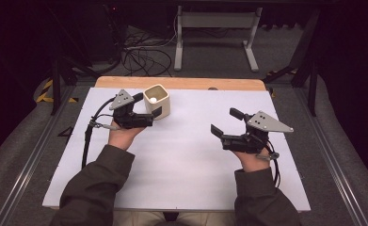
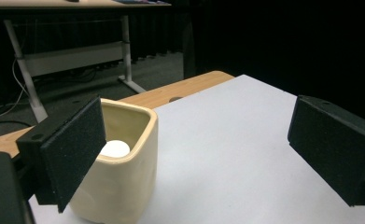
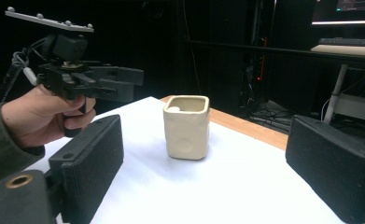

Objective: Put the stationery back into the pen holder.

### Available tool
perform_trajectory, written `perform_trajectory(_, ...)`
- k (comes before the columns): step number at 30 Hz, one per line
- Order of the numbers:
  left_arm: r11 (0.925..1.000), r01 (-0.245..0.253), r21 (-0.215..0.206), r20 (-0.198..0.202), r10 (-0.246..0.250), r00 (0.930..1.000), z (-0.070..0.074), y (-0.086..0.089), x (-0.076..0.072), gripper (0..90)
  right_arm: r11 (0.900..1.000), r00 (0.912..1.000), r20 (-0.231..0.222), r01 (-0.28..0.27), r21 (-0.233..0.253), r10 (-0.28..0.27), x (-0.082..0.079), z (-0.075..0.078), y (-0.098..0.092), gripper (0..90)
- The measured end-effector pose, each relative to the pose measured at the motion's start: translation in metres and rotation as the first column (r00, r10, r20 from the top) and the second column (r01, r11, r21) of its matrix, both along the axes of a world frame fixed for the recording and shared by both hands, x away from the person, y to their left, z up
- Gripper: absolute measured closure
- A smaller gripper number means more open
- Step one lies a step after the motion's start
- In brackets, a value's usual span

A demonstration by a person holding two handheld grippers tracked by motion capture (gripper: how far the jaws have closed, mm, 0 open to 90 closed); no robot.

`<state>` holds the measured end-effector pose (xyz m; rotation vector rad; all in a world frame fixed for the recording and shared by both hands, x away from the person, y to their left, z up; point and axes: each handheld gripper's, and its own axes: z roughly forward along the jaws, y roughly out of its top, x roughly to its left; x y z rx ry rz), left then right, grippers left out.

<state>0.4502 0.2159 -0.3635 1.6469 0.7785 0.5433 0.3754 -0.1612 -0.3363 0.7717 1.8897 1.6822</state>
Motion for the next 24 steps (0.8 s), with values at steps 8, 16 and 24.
perform_trajectory(8, 0.9999, 0.013, -0.01, 0.005, -0.013, 0.9999, 0.002, 0.005, -0.008, 5.1, 1.0, 1.0, -0.001, 0.007, 0.002, -0.007, 0.0, 0.0, -0.002, 11.6)
perform_trajectory(16, 0.9994, 0.029, -0.018, 0.023, -0.028, 0.9993, 0.007, 0.009, -0.019, 5.1, 1.0, 0.9999, -0.005, 0.015, 0.003, -0.015, 0.001, -0.001, -0.003, 11.3)
perform_trajectory(24, 0.9987, 0.045, -0.023, 0.028, -0.044, 0.9986, 0.008, 0.015, -0.032, 5.0, 1.0, 0.9998, -0.007, 0.02, 0.007, -0.02, 0.001, -0.001, -0.005, 11.0)
